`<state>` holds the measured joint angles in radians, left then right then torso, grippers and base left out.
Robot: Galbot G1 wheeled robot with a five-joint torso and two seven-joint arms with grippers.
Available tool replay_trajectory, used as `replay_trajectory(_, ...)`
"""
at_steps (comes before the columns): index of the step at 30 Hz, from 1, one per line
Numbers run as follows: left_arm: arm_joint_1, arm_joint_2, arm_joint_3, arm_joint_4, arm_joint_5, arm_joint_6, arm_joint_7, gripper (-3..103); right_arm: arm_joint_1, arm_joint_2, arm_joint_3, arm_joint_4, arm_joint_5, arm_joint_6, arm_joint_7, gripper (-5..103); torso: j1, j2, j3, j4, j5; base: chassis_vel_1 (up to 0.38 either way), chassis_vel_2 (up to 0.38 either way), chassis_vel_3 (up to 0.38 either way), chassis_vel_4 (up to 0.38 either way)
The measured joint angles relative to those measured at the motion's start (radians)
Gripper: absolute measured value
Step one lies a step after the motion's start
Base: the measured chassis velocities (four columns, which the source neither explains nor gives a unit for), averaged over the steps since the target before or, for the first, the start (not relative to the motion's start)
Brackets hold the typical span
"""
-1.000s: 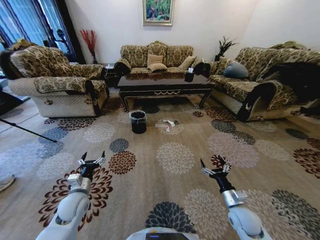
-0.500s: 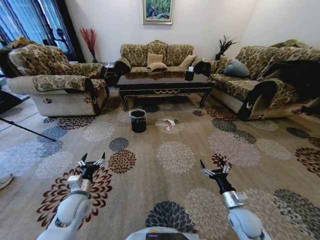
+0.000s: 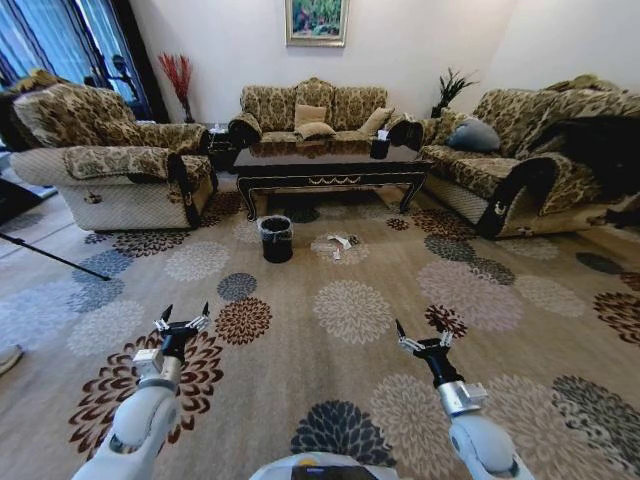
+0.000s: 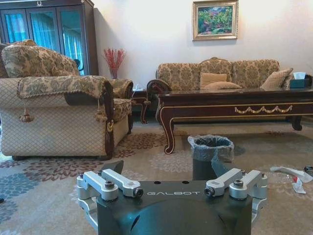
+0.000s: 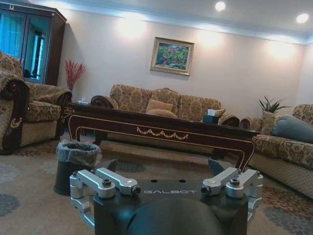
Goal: Move to the front of the table and pick up the trash from the floor, then place it into the trash bin.
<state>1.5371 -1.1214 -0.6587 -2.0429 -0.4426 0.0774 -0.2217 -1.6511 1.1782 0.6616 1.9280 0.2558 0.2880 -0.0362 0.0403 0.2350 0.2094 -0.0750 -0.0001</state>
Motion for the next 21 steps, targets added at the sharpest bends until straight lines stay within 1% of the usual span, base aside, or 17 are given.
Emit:
replay_trajectory(4,-0.007,0.000,0.007,0.003,-0.001,0.000,0.000,100,-0.006,0.005,0.004,-0.001,-0.004,0.002,0.000,100,-0.006,-0.020,-0.015,0.0000,0.0000,0.000,0.000,0.000,0.000)
replay_trajectory(16,-0.009,-0.006,0.003,0.006,-0.005,-0.002,0.004,100,-0.012,-0.003,0.008,0.008,-0.006,-0.001,0.000,100,-0.017,-0.059,-0.043,0.0000,0.0000,0.000,0.000,0.000,0.000)
replay_trajectory(20,-0.011,-0.005,0.002,0.004,-0.008,-0.002,0.004,100,-0.015,0.008,0.007,0.010,-0.008,-0.003,0.001,100,-0.025,-0.083,-0.058,0.0000,0.0001,0.000,0.000,0.000,0.000)
replay_trajectory(21,-0.011,-0.005,0.002,0.004,-0.008,-0.002,0.004,100,-0.015,0.008,0.007,0.010,-0.008,-0.003,0.001,100,-0.025,-0.083,-0.058,0.0000,0.0001,0.000,0.000,0.000,0.000)
